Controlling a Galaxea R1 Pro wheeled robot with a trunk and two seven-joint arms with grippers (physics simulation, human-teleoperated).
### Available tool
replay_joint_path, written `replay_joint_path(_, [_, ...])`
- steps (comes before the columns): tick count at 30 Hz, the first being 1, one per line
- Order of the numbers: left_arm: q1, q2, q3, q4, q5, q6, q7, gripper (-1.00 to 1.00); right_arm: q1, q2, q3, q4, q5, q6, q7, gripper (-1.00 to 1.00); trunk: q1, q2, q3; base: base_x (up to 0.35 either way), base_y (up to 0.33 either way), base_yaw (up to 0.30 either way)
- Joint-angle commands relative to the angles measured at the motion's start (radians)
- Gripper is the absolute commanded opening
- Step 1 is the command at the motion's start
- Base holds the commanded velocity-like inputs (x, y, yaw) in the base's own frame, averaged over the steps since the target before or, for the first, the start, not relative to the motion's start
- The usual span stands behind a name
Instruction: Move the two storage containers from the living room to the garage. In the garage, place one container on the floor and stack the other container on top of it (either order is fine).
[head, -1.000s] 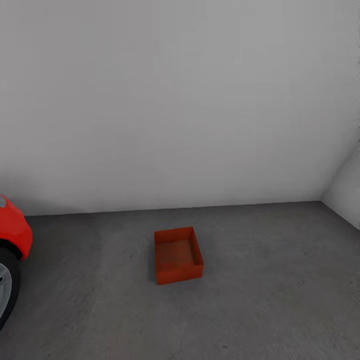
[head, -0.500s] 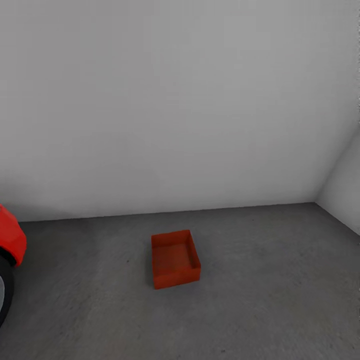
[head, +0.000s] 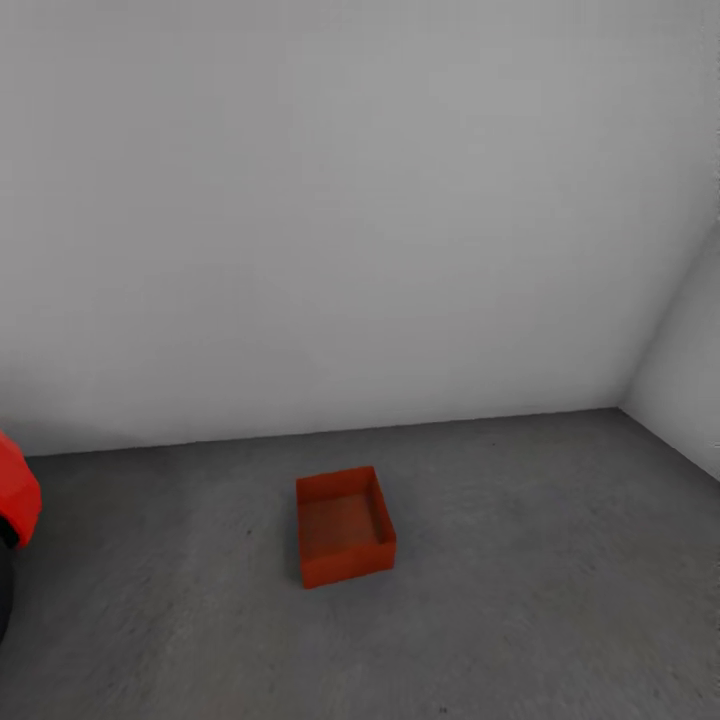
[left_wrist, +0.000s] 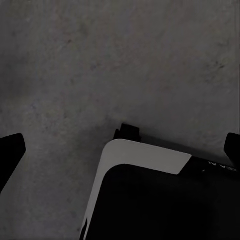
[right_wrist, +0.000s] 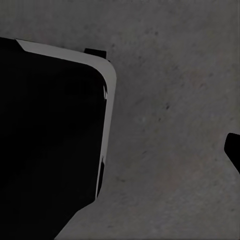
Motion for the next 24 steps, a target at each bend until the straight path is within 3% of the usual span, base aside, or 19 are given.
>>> replay_joint_path(1, [-0.001, 0.000, 0.005, 0.000, 0.003, -0.002, 0.001, 1.00, -0.001, 0.001, 0.008, 0.002, -0.005, -0.004, -0.001, 1.00, 0.000, -0.001, 0.000, 0.000, 0.000, -0.074])
replay_joint_path(24, [0.000, 0.000, 0.004, 0.000, 0.003, -0.002, 0.001, 1.00, -0.001, 0.003, 0.008, 0.003, -0.005, -0.004, -0.001, 1.00, 0.000, -0.001, 0.037, 0.000, 0.000, -0.074])
